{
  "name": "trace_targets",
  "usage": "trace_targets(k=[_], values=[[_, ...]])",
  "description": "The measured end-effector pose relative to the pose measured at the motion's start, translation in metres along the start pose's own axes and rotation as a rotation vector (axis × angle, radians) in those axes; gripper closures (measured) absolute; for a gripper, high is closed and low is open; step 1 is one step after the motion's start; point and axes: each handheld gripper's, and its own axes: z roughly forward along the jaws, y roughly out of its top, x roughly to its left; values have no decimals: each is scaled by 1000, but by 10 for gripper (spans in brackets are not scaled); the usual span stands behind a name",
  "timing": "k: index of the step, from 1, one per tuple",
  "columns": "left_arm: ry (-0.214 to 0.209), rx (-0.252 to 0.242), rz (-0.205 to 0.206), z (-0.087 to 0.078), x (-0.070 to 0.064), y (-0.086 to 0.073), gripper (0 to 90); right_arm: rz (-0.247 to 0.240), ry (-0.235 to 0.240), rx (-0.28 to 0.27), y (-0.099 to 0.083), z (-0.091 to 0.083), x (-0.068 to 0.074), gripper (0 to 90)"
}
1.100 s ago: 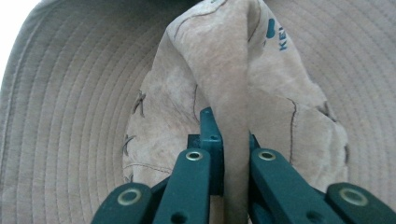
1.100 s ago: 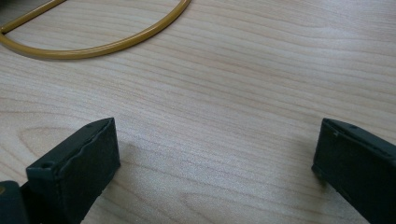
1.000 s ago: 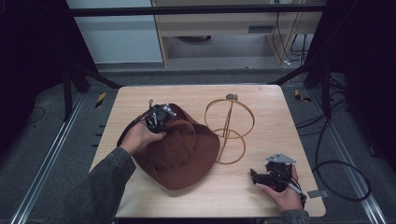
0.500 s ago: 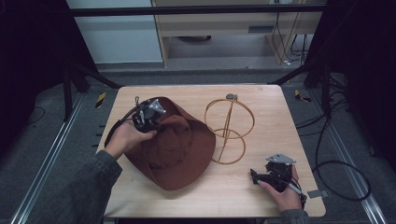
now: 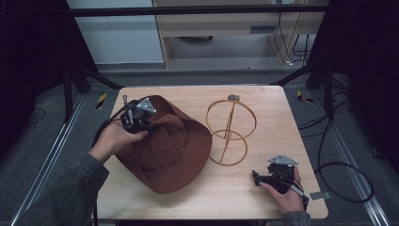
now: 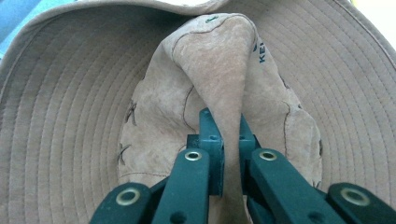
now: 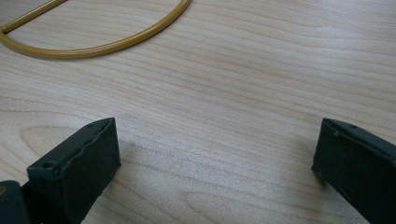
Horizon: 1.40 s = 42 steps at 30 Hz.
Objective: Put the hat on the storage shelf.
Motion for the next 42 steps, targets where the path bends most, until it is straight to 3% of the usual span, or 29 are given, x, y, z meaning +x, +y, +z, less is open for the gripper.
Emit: trace_targets(k=[12, 22, 42], values=[[9, -46, 0, -42, 0, 0, 878, 0, 0, -1, 0, 0, 0, 7], [18, -68, 3, -62, -1, 2, 878, 0, 3, -2, 0, 0, 0, 8], [57, -227, 26, -129, -20, 8, 881, 1, 3, -3, 0, 0, 0, 7]])
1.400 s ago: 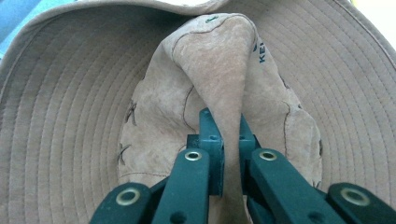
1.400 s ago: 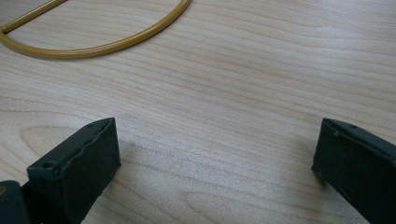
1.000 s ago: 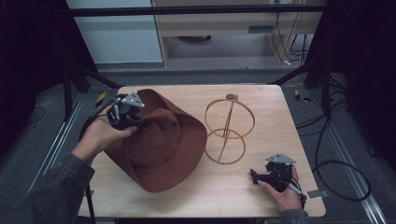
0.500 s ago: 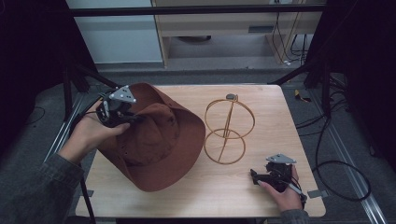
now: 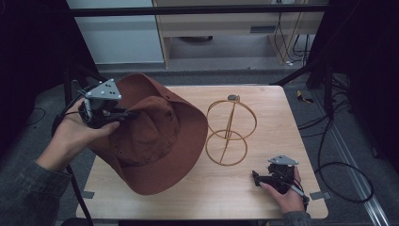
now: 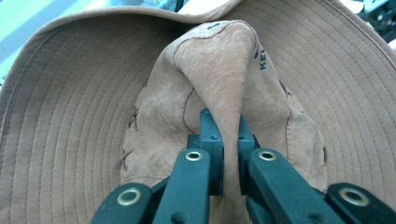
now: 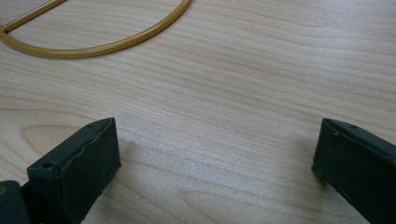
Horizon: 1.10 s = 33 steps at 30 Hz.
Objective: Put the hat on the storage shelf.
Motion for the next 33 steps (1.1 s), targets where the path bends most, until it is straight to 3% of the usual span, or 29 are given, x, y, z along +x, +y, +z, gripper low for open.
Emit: trace_targets(k=[5, 13, 33], values=[[3, -24, -2, -10, 2, 3, 880, 0, -1, 0, 0, 0, 0, 7], [-3, -32, -4, -12, 4, 13, 881, 0, -1, 0, 0, 0, 0, 7], [-43, -12, 73, 33, -13, 81, 880, 0, 2, -2, 0, 0, 0, 8]])
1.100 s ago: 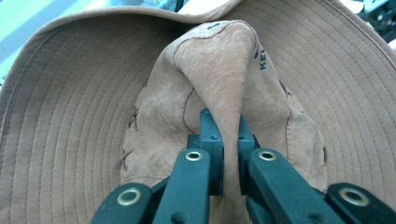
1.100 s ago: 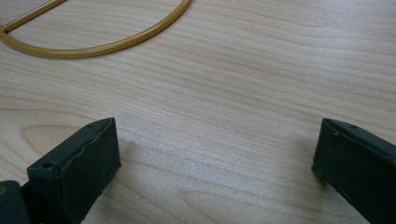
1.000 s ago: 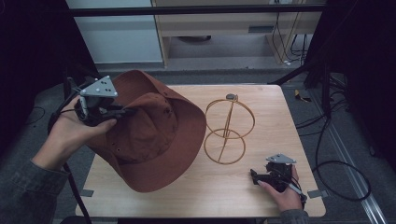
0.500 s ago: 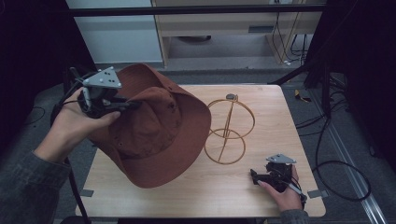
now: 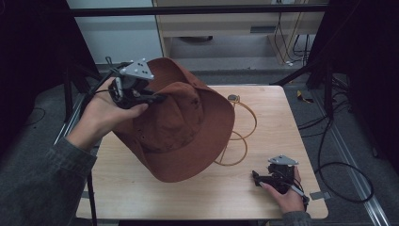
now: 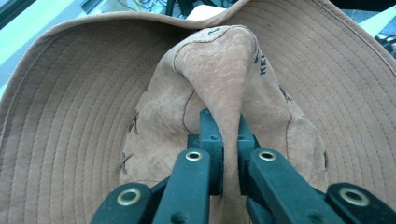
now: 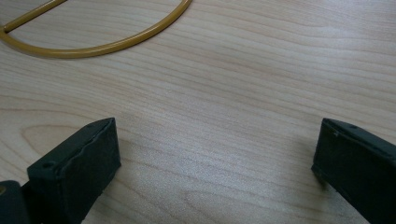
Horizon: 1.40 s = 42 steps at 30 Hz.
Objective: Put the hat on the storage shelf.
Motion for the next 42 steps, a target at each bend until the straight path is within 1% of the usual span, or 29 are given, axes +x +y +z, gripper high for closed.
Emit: trace_targets(k=[2, 4, 7, 10, 13, 14, 17, 20, 21, 22, 24, 25, 27, 30, 32, 34, 35, 36, 42], values=[[-5, 8, 19, 5, -2, 10, 880, 0, 0, 0, 0, 0, 0, 7], [-10, 3, 21, 10, -4, 17, 880, -1, -4, 2, 0, 0, 0, 7], [-4, 2, 39, 18, -9, 28, 880, -1, -2, 2, 0, 0, 0, 7], [-8, -3, 49, 25, -13, 39, 880, 1, -1, 2, 0, 0, 0, 7], [-14, 0, 72, 35, -19, 55, 880, 2, 1, 3, 0, 0, 0, 7], [-14, 0, 72, 35, -19, 55, 880, 2, 0, 2, 0, 0, 0, 7], [-24, 0, 85, 41, -23, 65, 880, 1, 0, 3, 0, 0, 0, 7], [-22, 4, 92, 50, -24, 75, 880, 2, 1, 2, 0, 0, 0, 7], [-21, -5, 94, 55, -24, 81, 880, 2, 1, 2, 0, 0, 0, 7], [-21, -5, 94, 55, -24, 81, 880, 2, 1, 2, 0, 0, 0, 7], [-24, -4, 99, 61, -25, 87, 880, 2, 1, 2, 0, 0, 0, 7], [-27, 6, 104, 64, -26, 90, 880, 2, 1, 2, 0, 0, 0, 7], [-33, 11, 106, 70, -27, 95, 880, 2, 1, 2, 0, 0, 0, 7], [-38, 8, 103, 73, -29, 100, 880, 2, 1, 2, 0, 0, 0, 7], [-51, 1, 105, 79, -31, 106, 880, 2, 1, 3, 0, 0, 0, 7], [-54, 8, 115, 84, -33, 110, 880, 5, 4, 5, 0, -1, 0, 7], [-57, 16, 123, 90, -36, 115, 880, 2, 2, 2, 0, 0, 0, 7], [-57, 16, 123, 90, -36, 115, 880, 2, 2, 2, 0, 0, 0, 7], [-70, 27, 132, 103, -40, 125, 879, 2, 2, 2, 0, 0, 0, 7]])
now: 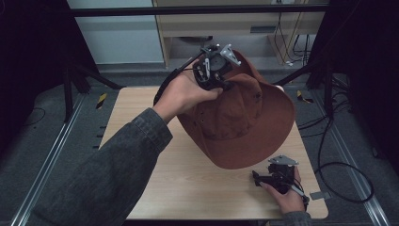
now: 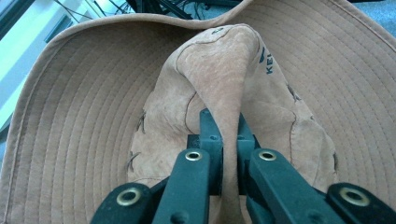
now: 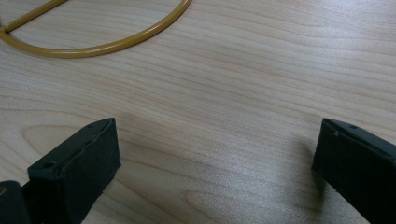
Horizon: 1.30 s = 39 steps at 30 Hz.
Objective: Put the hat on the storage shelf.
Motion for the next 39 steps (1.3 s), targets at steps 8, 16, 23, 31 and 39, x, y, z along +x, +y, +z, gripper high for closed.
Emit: trace_targets(k=[8, 16, 23, 31, 39], values=[[-5, 0, 10, 8, -3, 12, 878, 0, 1, 1, 0, 0, 0, 7], [-9, 16, 9, 22, -1, 14, 878, 1, -2, 0, 0, 0, 0, 7], [-14, 21, -5, 28, 1, 12, 877, 1, -3, 0, 0, 0, 0, 7], [-18, 44, -19, 38, 3, 7, 876, 1, -3, 0, 0, 0, 0, 7], [-30, 56, -19, 47, 3, 6, 874, 1, -2, 0, 0, 0, 0, 7]])
